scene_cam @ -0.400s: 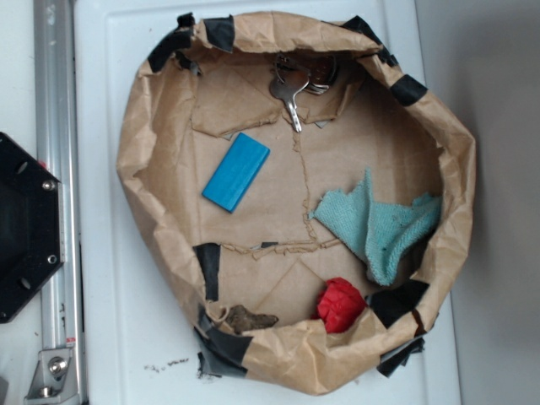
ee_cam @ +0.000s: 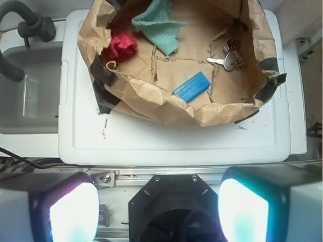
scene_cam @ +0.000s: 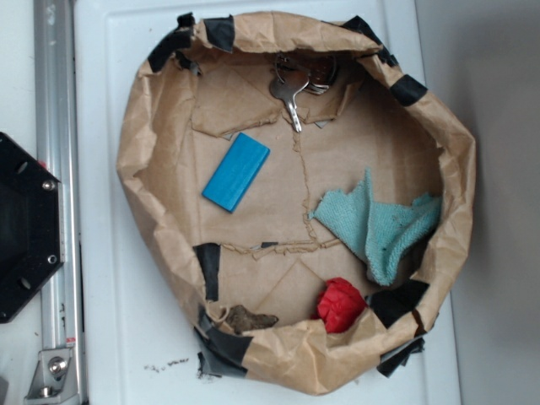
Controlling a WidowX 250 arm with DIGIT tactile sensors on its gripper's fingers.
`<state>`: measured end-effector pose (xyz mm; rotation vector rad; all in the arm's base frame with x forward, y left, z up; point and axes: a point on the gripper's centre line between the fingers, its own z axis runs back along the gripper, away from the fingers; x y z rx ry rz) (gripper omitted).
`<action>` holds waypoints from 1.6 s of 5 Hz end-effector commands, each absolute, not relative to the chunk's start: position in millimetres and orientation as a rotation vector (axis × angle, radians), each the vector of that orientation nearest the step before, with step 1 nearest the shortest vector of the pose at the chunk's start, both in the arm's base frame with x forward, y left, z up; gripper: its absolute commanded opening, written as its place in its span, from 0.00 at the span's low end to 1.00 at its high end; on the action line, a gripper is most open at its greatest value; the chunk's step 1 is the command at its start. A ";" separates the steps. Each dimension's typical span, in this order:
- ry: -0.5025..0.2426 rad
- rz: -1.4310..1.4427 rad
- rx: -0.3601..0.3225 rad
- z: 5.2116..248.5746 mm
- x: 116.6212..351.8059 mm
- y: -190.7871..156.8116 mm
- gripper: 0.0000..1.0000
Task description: Grab the blue block.
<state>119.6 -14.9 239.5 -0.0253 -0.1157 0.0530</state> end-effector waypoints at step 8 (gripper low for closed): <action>-0.107 0.586 -0.149 7.7 232.5 28.4 1.00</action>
